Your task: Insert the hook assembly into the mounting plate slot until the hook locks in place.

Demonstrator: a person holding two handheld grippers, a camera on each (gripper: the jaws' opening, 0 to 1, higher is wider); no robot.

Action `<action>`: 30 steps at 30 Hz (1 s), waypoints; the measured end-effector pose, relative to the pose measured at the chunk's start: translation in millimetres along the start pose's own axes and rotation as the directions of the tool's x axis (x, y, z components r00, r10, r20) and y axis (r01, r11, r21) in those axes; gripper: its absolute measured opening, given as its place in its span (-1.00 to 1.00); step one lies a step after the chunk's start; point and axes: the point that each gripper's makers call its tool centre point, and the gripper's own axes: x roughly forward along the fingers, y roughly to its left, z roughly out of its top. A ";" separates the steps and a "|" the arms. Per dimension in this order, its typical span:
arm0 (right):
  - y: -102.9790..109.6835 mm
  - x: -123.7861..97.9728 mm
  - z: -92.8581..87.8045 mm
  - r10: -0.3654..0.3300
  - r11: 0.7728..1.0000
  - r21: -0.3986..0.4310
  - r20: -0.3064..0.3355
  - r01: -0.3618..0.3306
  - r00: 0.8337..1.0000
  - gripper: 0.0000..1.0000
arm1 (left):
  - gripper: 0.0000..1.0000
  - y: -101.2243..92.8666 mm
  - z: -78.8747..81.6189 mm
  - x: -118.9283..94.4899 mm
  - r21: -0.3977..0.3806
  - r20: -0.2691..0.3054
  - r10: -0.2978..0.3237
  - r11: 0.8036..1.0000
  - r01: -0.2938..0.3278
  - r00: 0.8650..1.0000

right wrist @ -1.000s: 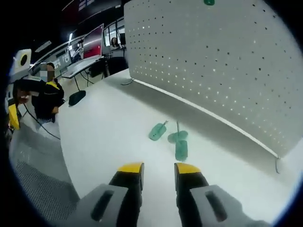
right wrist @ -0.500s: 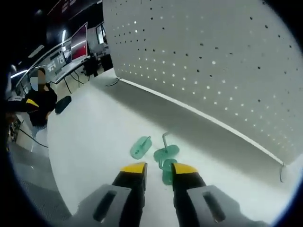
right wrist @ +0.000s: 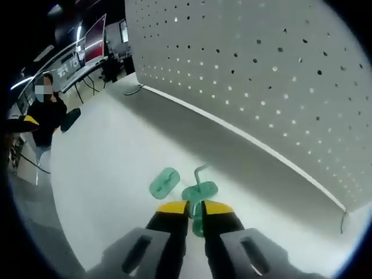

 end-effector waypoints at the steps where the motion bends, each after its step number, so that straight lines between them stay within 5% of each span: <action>1: -0.9 0.0 -1.5 -0.006 1.000 -0.012 -0.013 0.006 1.000 -0.89 | 0.85 -0.1 0.1 0.2 0.001 0.000 0.001 1.000 -0.001 1.000; 22: -10.4 -21.6 3.2 0.007 0.998 0.059 0.017 -0.008 1.000 -1.00 | 0.84 -14.0 14.9 2.6 0.039 0.013 -0.015 0.999 0.015 1.000; 30: -5.6 -47.0 25.7 0.013 0.989 0.145 0.141 -0.034 0.990 -1.00 | 0.84 -19.1 21.8 -3.6 0.061 0.032 -0.009 0.998 0.008 0.999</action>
